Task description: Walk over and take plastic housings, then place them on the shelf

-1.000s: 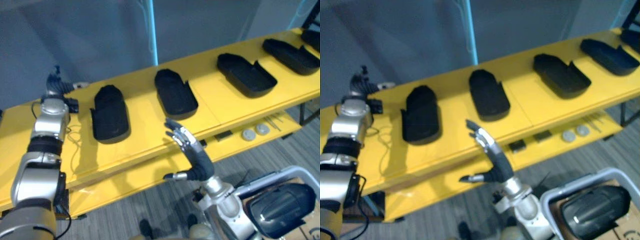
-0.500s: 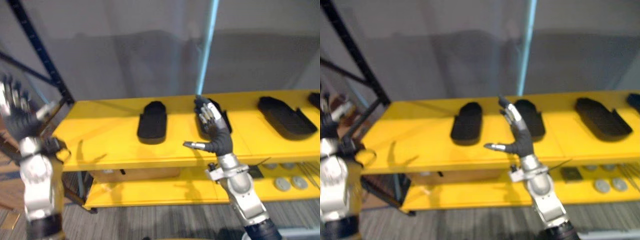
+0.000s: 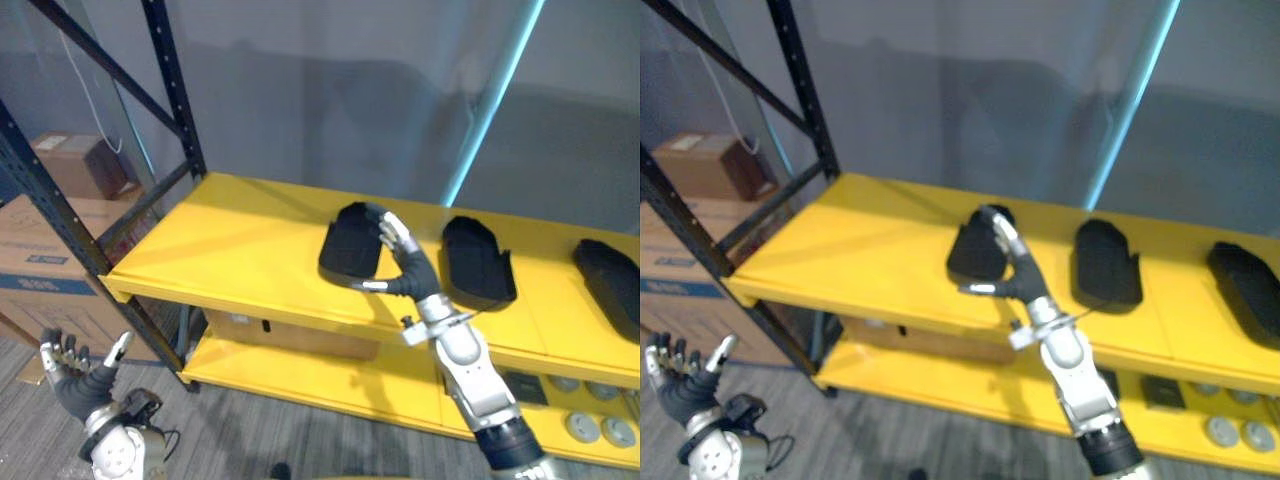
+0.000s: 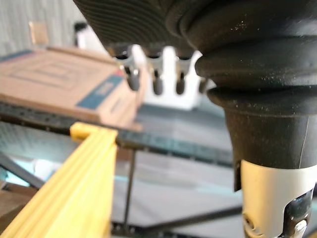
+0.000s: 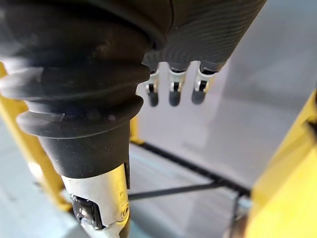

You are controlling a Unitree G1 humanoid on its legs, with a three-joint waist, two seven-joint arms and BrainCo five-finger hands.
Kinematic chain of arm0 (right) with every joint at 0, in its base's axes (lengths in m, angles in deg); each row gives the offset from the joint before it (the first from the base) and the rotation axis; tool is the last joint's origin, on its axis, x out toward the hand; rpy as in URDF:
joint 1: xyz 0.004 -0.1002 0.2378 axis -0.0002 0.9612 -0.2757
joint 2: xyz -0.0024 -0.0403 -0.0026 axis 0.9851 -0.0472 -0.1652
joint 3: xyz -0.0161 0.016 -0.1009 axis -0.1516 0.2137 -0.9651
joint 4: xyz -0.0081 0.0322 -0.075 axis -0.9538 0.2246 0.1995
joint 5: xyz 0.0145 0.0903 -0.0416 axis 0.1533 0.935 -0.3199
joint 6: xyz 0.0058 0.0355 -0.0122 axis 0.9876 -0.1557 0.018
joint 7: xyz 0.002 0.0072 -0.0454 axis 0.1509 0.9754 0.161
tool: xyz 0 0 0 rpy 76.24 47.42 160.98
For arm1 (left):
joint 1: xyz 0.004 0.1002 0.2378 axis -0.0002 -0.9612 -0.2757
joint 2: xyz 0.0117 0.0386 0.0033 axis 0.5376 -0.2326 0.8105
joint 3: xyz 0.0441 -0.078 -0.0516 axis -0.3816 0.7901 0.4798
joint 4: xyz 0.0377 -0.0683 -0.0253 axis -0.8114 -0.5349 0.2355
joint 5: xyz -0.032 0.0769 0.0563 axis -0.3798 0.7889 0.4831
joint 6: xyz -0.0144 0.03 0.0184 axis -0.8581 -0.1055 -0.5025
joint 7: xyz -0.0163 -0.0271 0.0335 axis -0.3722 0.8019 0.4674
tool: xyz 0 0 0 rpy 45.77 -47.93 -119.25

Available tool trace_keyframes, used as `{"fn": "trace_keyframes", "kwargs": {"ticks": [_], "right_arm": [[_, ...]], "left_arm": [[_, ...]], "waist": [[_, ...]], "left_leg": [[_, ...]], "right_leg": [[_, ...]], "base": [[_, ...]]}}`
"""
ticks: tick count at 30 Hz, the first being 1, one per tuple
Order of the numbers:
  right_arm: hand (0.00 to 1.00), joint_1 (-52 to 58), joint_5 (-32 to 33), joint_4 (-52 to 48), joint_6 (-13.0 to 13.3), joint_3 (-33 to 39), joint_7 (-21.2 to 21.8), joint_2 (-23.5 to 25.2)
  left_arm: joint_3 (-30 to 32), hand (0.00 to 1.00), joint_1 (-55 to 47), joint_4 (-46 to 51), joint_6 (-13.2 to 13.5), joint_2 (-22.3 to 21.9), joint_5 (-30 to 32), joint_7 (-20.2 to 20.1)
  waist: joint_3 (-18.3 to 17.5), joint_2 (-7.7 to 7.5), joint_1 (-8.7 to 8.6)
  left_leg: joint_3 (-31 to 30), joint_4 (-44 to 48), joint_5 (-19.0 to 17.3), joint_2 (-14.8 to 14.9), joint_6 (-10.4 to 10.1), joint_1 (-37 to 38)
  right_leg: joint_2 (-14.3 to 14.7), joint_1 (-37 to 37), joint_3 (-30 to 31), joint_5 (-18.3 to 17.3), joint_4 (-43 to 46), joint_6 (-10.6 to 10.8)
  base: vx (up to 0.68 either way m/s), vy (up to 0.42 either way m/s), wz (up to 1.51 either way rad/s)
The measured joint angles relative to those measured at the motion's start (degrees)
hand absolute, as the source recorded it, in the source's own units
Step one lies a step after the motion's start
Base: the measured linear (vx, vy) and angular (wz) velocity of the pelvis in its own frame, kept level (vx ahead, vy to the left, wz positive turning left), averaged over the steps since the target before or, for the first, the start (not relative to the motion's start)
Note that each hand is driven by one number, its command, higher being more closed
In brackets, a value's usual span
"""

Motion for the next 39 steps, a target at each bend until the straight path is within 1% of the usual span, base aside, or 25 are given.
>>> {"fn": "trace_keyframes", "kwargs": {"ticks": [3, 5, 6, 8, 11, 12, 13, 15, 16, 17, 20, 23, 24, 28, 34, 37, 39], "right_arm": [[0.00, 1.29, -3.50, 0.14, -1.86, 0.37, -6.33, 1.36], [0.00, 2.67, -3.73, 0.39, -1.94, 1.18, -9.64, 2.44], [0.00, 3.63, -3.81, 0.53, -1.94, 2.00, -10.54, 2.99], [0.00, 4.32, -3.40, 0.59, -1.91, 2.95, -10.37, 3.09], [0.00, 5.25, -2.55, 0.61, -1.18, 3.84, -7.58, 3.08], [0.00, 5.45, -0.95, 0.60, -0.61, 4.08, -5.27, 3.07], [0.00, 5.50, -0.20, 0.60, -0.34, 4.09, -4.08, 3.04], [0.00, 5.62, 1.07, 0.63, 1.29, 3.90, 1.28, 2.94], [0.00, 5.62, 1.20, 0.67, 1.64, 3.61, 2.60, 2.79], [0.00, 5.62, 2.82, 0.80, 2.43, 2.40, 5.27, 2.25], [0.00, 5.59, 4.48, 2.71, 3.42, -0.85, 10.31, 1.86], [0.00, 5.55, 5.02, 6.66, 3.53, -3.33, 13.71, 1.74], [0.00, 5.44, 5.00, 8.51, 3.48, -4.44, 14.91, 1.38], [0.00, 4.94, 4.97, 11.37, 3.47, -4.77, 15.76, 0.42], [0.00, 3.46, 4.37, 15.67, 3.89, -4.76, 15.60, -0.19], [0.00, 2.74, 4.04, 18.32, 4.27, -4.72, 13.36, -0.12], [0.00, 2.14, 2.79, 20.97, 5.06, -4.60, 9.94, 0.35]], "left_arm": [[-2.83, 0.00, 0.37, -0.19, 0.03, -0.03, 0.01, -0.59], [-4.25, 0.00, 0.40, -0.19, 0.04, -0.07, 0.01, -0.55], [-4.42, 0.00, 0.42, -0.19, 0.04, -0.13, 0.00, -0.49], [-4.38, 0.00, 0.43, -0.19, 0.03, -0.13, 0.00, -0.40], [-4.83, 0.00, 0.63, -0.19, 0.02, -0.14, 0.01, -0.42], [-5.13, 0.00, 0.74, -0.19, -0.02, -0.14, 0.00, -0.48], [-5.33, 0.00, 0.80, -0.19, -0.06, -0.13, -0.01, -0.49], [-6.11, 0.00, 1.01, -0.19, -0.66, -0.13, 0.00, -0.67], [-6.15, 0.00, 0.99, -0.20, -0.92, -0.13, 0.00, -0.84], [-6.15, 0.00, 0.93, -0.21, -1.14, -0.13, 0.00, -0.95], [-6.82, 0.00, 0.93, -0.22, -1.29, -0.03, 0.41, -0.98], [-8.65, 0.00, 0.94, -0.22, -1.44, 0.01, 0.59, -1.12], [-9.03, 0.00, 0.95, -0.32, -1.63, 0.01, 0.59, -1.89], [-9.02, 0.00, 0.99, -1.73, -1.96, 0.03, 0.73, -2.59], [-8.78, 0.00, 0.58, -1.76, -2.06, 0.03, 0.74, -2.73], [-8.69, 0.00, 0.41, -1.83, -2.01, 0.01, 0.74, -3.48], [-8.53, 0.00, 0.09, -1.83, -1.98, 0.00, 0.74, -3.74]], "waist": [[0.46, 0.21, -0.13], [0.72, 0.61, -0.35], [0.78, 0.68, -0.62], [0.79, 0.65, -1.52], [0.95, 0.41, -2.49], [1.10, 0.33, -2.69], [1.21, 0.30, -2.76], [1.61, 0.23, -2.91], [1.64, 0.20, -2.90], [1.70, 0.11, -2.87], [1.72, -0.12, -2.53], [1.74, -0.13, -1.76], [1.74, -0.14, -1.43], [1.78, -0.28, -1.37], [1.94, -0.40, -0.40], [2.57, -0.19, -0.05], [3.25, 0.03, 0.20]], "left_leg": [[0.76, 0.01, -0.04, 0.20, 0.14, -0.01], [1.28, 0.01, 0.04, 0.28, 0.32, 0.00], [1.76, 0.02, 0.04, 0.37, 0.33, 0.12], [2.12, 0.03, 0.04, 0.45, 0.33, 0.21], [2.71, 0.02, -0.07, 0.59, 0.21, 0.77], [2.85, 0.02, -0.13, 0.63, 0.25, 0.93], [2.94, 0.01, -0.18, 0.67, 0.29, 1.00], [3.02, 0.00, -0.49, 0.68, 0.20, 1.10], [3.01, 0.00, -0.55, 0.67, 0.23, 1.10], [2.99, 0.00, -0.57, 0.64, 0.24, 1.09], [2.79, 0.00, -0.55, 0.53, 0.24, 0.97], [2.57, 0.00, -0.54, 0.32, 0.26, 0.83], [2.43, 0.00, -0.50, 0.21, 0.32, 0.74], [1.00, 0.01, -0.11, -0.21, 0.75, 0.03], [0.29, 0.00, 0.04, -0.41, 0.80, 0.01], [-0.49, -0.01, 0.05, -0.59, 0.78, 0.09], [-0.77, -0.01, 0.15, -0.63, 0.61, 0.05]], "right_leg": [[0.01, -0.42, 0.50, -0.01, 0.02, -0.05], [0.00, -0.75, 1.15, 0.13, 0.07, -0.22], [0.01, -0.82, 1.53, 0.38, 0.08, 0.07], [0.06, -0.79, 1.69, 0.58, 0.33, 0.20], [0.07, -0.63, 2.15, 0.68, 0.62, 0.18], [0.07, -0.62, 2.33, 0.67, 0.72, 0.17], [0.07, -0.63, 2.44, 0.62, 0.78, 0.13], [0.01, -0.76, 2.51, -0.14, 0.77, -0.12], [0.00, -0.75, 2.49, -0.18, 0.78, -0.10], [-0.04, -0.75, 2.36, -0.19, 0.79, -0.08], [-0.23, -0.70, 1.64, -0.19, 0.83, -0.07], [-0.39, -0.69, 1.37, -0.17, 0.83, -0.04], [-0.49, -0.68, 1.19, -0.14, 0.83, 0.02], [-0.66, -0.58, -0.35, 0.20, 1.16, 0.41], [-0.87, -0.47, -1.20, 0.10, 1.83, 0.31], [-0.94, -0.02, -2.00, -0.17, 1.94, 0.20], [-0.97, 0.00, -2.31, -0.56, 1.89, -0.01]], "base": [[0.02, -0.005, -0.11], [0.03, -0.001, -0.15], [0.05, -0.006, -0.16], [0.05, -0.015, -0.10], [0.01, -0.011, -0.09], [-0.01, -0.005, -0.07], [-0.03, 0.002, -0.07], [-0.05, 0.008, -0.02], [-0.05, 0.012, 0.01], [0.00, 0.000, 0.00], [-0.01, 0.006, 0.03], [0.02, 0.008, 0.05], [0.03, 0.008, 0.06], [0.04, 0.000, 0.19], [0.01, -0.001, 0.07], [-0.03, 0.004, 0.12], [-0.06, 0.009, 0.08]]}}
